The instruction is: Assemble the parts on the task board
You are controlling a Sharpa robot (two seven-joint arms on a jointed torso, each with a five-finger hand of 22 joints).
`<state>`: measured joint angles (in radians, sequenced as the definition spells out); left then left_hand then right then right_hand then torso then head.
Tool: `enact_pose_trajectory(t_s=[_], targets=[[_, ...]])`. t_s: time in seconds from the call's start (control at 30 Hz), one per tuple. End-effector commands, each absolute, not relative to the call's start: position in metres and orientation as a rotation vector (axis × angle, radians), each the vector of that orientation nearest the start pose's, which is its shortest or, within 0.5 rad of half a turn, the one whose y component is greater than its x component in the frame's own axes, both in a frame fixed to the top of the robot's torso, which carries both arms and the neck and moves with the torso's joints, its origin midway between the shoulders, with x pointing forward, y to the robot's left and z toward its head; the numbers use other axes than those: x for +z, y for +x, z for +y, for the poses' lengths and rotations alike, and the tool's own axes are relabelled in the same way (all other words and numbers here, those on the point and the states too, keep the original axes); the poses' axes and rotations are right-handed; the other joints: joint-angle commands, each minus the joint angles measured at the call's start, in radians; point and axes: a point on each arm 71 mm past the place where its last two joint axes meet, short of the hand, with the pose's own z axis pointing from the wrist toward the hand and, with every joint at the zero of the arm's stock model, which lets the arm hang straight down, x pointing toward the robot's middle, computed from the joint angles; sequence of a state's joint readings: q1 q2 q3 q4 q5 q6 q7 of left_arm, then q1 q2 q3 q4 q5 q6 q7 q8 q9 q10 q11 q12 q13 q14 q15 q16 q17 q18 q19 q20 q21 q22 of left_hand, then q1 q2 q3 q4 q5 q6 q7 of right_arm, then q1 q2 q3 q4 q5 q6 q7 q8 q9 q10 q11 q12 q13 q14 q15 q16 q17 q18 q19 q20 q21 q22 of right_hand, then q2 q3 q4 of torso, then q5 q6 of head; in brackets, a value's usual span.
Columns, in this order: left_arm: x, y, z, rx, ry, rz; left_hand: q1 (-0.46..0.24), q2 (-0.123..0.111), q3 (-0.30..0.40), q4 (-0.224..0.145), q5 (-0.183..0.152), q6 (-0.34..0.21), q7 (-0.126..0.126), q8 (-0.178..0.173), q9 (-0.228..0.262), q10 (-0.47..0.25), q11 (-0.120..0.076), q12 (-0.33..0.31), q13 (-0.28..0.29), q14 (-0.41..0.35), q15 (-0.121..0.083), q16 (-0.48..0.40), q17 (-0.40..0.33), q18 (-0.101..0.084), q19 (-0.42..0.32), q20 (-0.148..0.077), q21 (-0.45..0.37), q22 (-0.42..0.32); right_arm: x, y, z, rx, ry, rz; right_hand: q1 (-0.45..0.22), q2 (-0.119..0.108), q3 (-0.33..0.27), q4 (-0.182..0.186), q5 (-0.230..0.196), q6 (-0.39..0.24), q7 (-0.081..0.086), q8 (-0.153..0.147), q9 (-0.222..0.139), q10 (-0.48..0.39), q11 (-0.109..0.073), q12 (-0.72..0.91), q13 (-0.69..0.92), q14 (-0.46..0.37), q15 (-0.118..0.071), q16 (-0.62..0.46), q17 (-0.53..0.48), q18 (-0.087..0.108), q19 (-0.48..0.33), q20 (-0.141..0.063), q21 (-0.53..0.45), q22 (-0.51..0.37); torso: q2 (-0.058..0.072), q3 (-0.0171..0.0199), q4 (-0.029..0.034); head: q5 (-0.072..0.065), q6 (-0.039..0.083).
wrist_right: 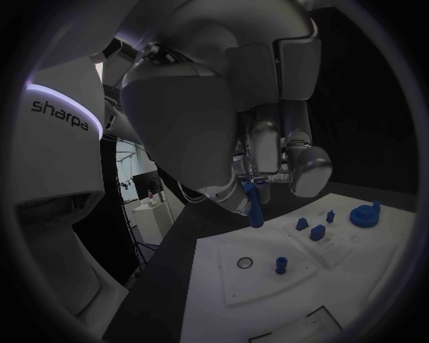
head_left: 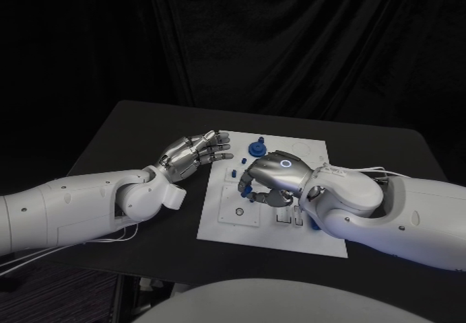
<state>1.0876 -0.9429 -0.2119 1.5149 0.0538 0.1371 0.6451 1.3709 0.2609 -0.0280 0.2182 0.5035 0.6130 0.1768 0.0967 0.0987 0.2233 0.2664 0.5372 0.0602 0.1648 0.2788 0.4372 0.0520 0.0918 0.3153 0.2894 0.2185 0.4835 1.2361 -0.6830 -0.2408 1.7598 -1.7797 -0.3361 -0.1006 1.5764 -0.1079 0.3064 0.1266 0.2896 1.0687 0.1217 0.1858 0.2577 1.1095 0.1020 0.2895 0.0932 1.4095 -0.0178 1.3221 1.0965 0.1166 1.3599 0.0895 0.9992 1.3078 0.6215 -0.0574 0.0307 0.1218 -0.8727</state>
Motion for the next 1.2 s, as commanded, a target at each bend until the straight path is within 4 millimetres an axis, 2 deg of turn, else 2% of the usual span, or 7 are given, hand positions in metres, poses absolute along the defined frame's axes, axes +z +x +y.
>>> enact_pose_trajectory(t_s=[0.03, 0.23, 0.5, 0.73, 1.03, 1.2], targets=[[-0.267, 0.425, 0.245, -1.935, -1.186, 1.485, 0.003, 0.004, 0.006, 0.000, 0.006, 0.008, 0.042, 0.006, 0.002, 0.008, 0.002, 0.002, 0.001, 0.008, 0.002, 0.003, 0.001, -0.015, 0.008, 0.000, 0.006, -0.001, -0.214, 0.379, -0.055, 0.907, -0.774, 1.505, 0.010, -0.003, 0.002, -0.006, 0.000, 0.006, 0.000, 0.000, 0.001, 0.056, -0.047, -0.001, 0.000, 0.006, -0.001, 0.005, 0.000, -0.009, 0.008, -0.002, 0.007, 0.123, 0.000, -0.0010, 0.0028, 0.001, 0.000], [-0.267, 0.425, 0.243, -1.938, -1.185, 1.487, 0.003, 0.005, 0.007, 0.001, 0.007, 0.009, 0.042, 0.006, 0.002, 0.008, 0.002, 0.002, 0.001, 0.008, 0.002, 0.003, 0.001, -0.015, 0.008, 0.000, 0.006, -0.001, -0.225, 0.379, -0.049, 0.906, -0.801, 1.504, 0.015, -0.002, 0.005, -0.012, 0.001, 0.008, -0.001, -0.001, 0.004, 0.061, -0.048, -0.001, 0.002, 0.010, -0.002, 0.008, 0.006, -0.010, 0.011, -0.003, 0.013, 0.124, 0.001, -0.0024, 0.0003, 0.004, 0.000], [-0.267, 0.425, 0.243, -1.938, -1.186, 1.490, 0.003, 0.005, 0.007, 0.001, 0.007, 0.009, 0.042, 0.006, 0.002, 0.008, 0.002, 0.002, 0.001, 0.008, 0.002, 0.003, 0.001, -0.015, 0.008, 0.000, 0.006, -0.001, -0.237, 0.378, -0.048, 0.893, -0.807, 1.533, 0.015, -0.004, 0.004, -0.013, -0.002, 0.007, 0.000, -0.002, 0.004, 0.062, -0.048, -0.001, 0.003, 0.007, -0.002, 0.003, -0.003, -0.010, 0.010, -0.004, 0.009, 0.123, 0.002, 0.0003, -0.0045, 0.010, 0.000], [-0.267, 0.425, 0.243, -1.941, -1.186, 1.491, 0.002, 0.007, 0.009, 0.002, 0.007, 0.009, 0.043, 0.006, 0.002, 0.009, 0.002, 0.003, 0.001, 0.008, 0.002, 0.002, 0.001, -0.015, 0.008, 0.000, 0.006, -0.001, -0.246, 0.375, -0.047, 0.897, -0.797, 1.548, 0.014, -0.005, 0.003, -0.013, -0.004, 0.006, 0.000, -0.002, 0.004, 0.063, -0.048, -0.002, 0.003, 0.007, -0.002, 0.003, -0.003, -0.010, 0.010, -0.004, 0.009, 0.123, 0.001, 0.0002, -0.0017, 0.006, 0.000], [-0.267, 0.425, 0.242, -1.945, -1.185, 1.492, 0.002, 0.004, 0.009, 0.001, 0.005, 0.009, 0.043, 0.006, 0.002, 0.009, 0.003, 0.002, 0.001, 0.007, 0.002, 0.002, 0.001, -0.015, 0.008, 0.000, 0.006, -0.001, -0.254, 0.377, -0.050, 0.880, -0.786, 1.570, 0.014, -0.006, 0.004, -0.014, -0.005, 0.005, 0.000, -0.004, 0.005, 0.064, -0.048, -0.003, 0.004, 0.005, -0.002, -0.001, -0.009, -0.009, 0.008, -0.004, 0.003, 0.121, -0.001, -0.0002, -0.0053, 0.012, 0.000], [-0.268, 0.426, 0.242, -1.946, -1.185, 1.494, 0.002, 0.003, 0.009, 0.001, 0.005, 0.009, 0.043, 0.006, 0.002, 0.009, 0.003, 0.001, 0.001, 0.007, 0.002, 0.002, 0.001, -0.015, 0.008, 0.000, 0.006, -0.001, -0.256, 0.376, -0.049, 0.885, -0.783, 1.572, 0.014, -0.006, 0.004, -0.015, -0.006, 0.005, 0.000, -0.004, 0.006, 0.067, -0.048, -0.002, 0.005, 0.006, -0.002, 0.000, -0.007, -0.009, 0.008, -0.004, 0.004, 0.122, -0.001, 0.0000, -0.0021, 0.009, 0.000]])
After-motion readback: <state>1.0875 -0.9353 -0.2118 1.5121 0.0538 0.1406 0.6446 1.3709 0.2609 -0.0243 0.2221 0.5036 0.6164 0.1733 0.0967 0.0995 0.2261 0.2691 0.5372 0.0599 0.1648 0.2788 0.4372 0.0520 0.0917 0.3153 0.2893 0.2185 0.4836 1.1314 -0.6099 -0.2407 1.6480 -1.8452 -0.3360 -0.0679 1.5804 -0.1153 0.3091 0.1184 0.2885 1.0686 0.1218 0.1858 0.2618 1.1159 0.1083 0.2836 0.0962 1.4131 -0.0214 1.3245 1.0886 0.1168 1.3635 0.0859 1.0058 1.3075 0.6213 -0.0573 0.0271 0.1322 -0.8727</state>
